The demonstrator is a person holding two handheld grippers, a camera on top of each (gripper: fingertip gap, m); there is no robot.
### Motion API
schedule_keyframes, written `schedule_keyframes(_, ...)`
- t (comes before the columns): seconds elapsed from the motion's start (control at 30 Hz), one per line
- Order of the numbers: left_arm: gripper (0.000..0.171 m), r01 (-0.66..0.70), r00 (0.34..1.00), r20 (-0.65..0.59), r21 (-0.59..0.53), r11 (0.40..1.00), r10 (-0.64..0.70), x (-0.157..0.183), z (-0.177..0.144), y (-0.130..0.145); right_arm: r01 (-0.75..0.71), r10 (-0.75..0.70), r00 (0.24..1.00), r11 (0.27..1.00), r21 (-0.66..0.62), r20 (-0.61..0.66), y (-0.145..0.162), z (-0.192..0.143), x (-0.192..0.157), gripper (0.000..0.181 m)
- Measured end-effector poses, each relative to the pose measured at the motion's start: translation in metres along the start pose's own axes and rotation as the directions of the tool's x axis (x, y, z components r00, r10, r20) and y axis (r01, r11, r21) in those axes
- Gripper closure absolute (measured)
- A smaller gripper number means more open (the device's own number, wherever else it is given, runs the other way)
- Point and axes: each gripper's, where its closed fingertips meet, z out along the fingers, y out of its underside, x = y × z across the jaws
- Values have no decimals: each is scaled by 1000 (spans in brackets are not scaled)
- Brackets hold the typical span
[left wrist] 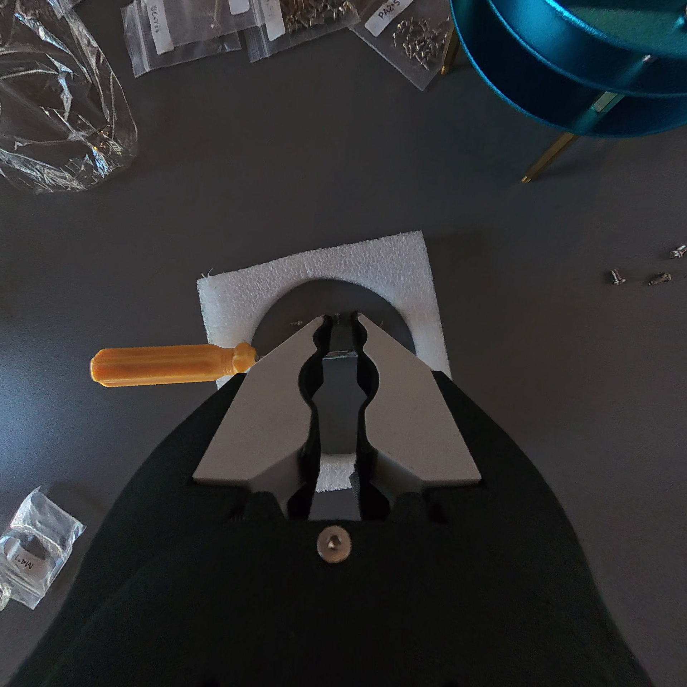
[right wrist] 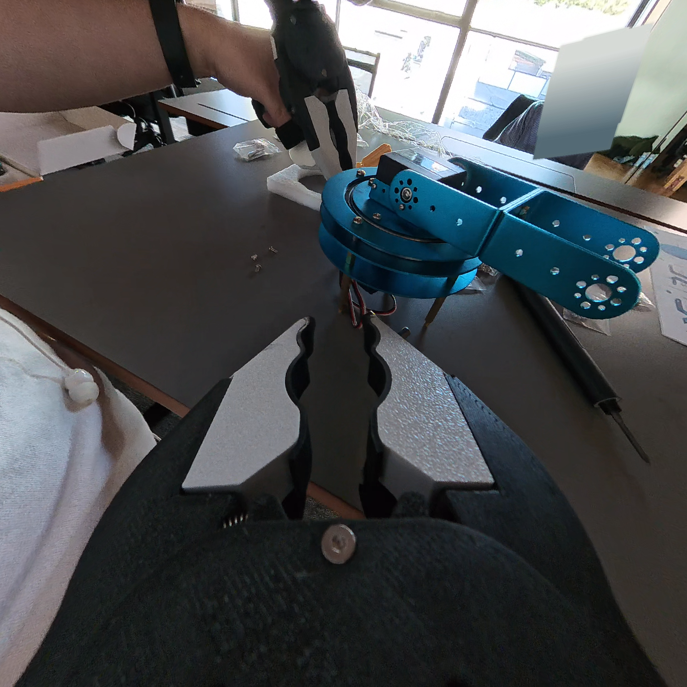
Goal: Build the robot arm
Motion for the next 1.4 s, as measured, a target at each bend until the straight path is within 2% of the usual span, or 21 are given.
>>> schedule_keyframes(0.17,160,30,999,-13,21,999,-30,0,0,-1,-7,7,1000,1000,1,3,1,0,3,155)
schedule_keyframes(0.23,150,51,999,-1,47,998,-51,-2,-2,-3,-4,4,1000,1000,3,3,1,0,4,156)
schedule_keyframes(0.4,135,169,984,14,245,955,-178,-6,-31,-24,-13,13,1000,1000,21,-5,-2,-2,7,156)
schedule_keyframes(0.47,127,198,974,38,344,918,-224,-3,-50,-39,-12,13,1000,1000,23,-24,-3,-3,11,156)
schedule_keyframes(0.57,111,229,967,-13,492,840,-256,22,-70,-76,4,-2,998,1000,31,-68,-8,-5,25,156)
schedule_keyframes(0.7,102,202,979,-92,589,782,-183,70,-68,-125,61,-52,985,997,47,-166,-21,-13,58,156)
schedule_keyframes(0.87,98,84,996,-18,547,833,-89,92,-40,-147,93,-63,959,991,94,-277,-38,-29,105,148)
schedule_keyframes(0.97,99,68,997,-2,524,849,-78,94,-27,-149,49,-20,968,993,112,-249,-36,-28,120,137)
schedule_keyframes(1.03,104,73,997,-7,528,846,-82,95,-22,-150,17,3,982,994,106,-187,-31,-24,119,136)
schedule_keyframes(1.1,116,53,997,13,522,851,-70,95,-20,-148,-8,20,992,995,98,-123,-27,-19,115,143)
schedule_keyframes(1.17,121,49,998,14,538,842,-68,97,-20,-149,-22,32,994,996,92,-100,-24,-17,114,148)
schedule_keyframes(1.23,121,59,997,8,547,835,-76,97,-20,-149,-22,27,998,995,95,-60,-24,-15,108,157)
schedule_keyframes(1.4,121,74,996,-5,567,820,-86,96,-20,-150,5,2,997,996,84,-81,-24,-16,110,162)
